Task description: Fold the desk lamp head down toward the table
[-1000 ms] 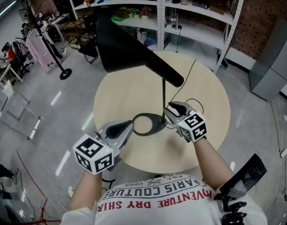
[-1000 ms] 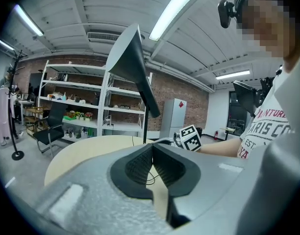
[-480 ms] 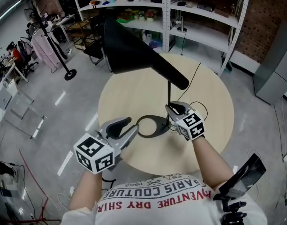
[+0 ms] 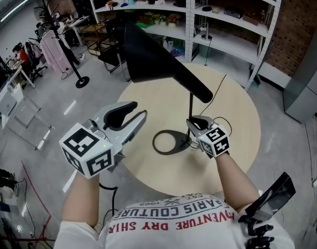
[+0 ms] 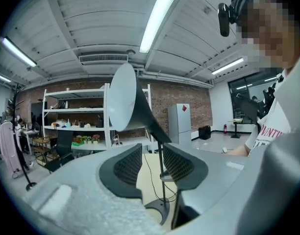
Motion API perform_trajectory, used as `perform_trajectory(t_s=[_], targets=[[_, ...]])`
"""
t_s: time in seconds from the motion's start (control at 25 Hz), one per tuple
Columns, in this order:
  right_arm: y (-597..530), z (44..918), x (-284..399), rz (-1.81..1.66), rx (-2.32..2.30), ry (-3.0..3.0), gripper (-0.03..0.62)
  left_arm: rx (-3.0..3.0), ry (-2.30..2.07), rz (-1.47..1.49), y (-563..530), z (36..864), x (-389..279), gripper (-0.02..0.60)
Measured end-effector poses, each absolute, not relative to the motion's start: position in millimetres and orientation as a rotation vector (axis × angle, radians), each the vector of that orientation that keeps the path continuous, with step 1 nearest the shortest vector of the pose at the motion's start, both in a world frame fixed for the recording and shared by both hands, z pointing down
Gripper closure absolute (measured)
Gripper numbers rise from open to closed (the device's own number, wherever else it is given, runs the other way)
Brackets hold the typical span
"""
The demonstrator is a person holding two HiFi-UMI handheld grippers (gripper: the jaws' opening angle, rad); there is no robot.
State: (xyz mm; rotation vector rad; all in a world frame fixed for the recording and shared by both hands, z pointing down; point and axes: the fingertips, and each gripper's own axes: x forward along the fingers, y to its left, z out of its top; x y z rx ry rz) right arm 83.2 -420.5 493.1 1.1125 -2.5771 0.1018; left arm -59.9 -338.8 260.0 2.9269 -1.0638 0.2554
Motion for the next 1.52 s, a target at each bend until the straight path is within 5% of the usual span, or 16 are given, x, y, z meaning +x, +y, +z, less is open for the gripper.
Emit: perform_trajectory(t_s=[0.64, 0.88, 1.52], targets=[[-404, 504, 74, 0.057, 1.067, -2.631, 0.553, 2.965, -0.918, 0.128, -362, 169, -62, 0.446], [-414, 494, 75, 0.057, 1.051, -2.633, 0.553, 2.919, -0.811, 0.112, -374, 152, -51, 0.554], [-411, 491, 72, 0.045, 1.077, -2.641, 0.553, 2.908, -0.704, 0.052, -370, 162, -66, 0.561]])
